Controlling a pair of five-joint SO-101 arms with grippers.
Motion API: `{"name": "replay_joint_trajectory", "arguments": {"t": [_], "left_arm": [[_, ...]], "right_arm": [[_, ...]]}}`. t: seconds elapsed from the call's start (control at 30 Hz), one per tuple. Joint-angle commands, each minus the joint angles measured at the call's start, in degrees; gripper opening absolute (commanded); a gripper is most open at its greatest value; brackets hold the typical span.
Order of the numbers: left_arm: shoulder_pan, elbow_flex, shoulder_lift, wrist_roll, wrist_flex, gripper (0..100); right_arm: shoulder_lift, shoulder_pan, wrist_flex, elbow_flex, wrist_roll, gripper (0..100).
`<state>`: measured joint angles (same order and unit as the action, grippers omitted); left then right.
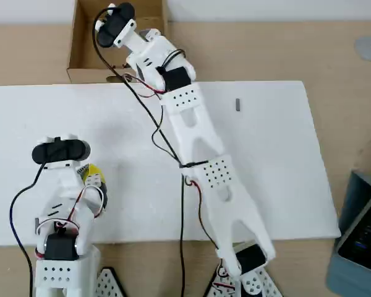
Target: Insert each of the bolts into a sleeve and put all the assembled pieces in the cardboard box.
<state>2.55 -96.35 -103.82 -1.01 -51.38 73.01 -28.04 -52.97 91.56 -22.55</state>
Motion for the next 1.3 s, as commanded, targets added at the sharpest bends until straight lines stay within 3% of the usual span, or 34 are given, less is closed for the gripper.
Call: {"name": "replay_joint_trajectory", "arguments": {"t": [0.0,0.6,0.97,1.27], "left_arm": [[0.5,-0.7,-0.5,-0.2,-0.1,0],[0.5,-0.7,-0.5,-0.2,-0.1,0],[0.5,-0.7,-0.5,-0.2,-0.1,0],[0.5,-0.7,-0.5,-0.2,-0.1,0]], "right_arm": [[-2.1,-0.3,-3.5,4.2,-0.3,2.6],[-22.2,2.1,-22.2,4.1,7.0,0.9],[-38.2,9.5,-44.4,4.0,15.6,0.9],[-50.9,15.7,-49.3,3.7,15.6,0.9]]}}
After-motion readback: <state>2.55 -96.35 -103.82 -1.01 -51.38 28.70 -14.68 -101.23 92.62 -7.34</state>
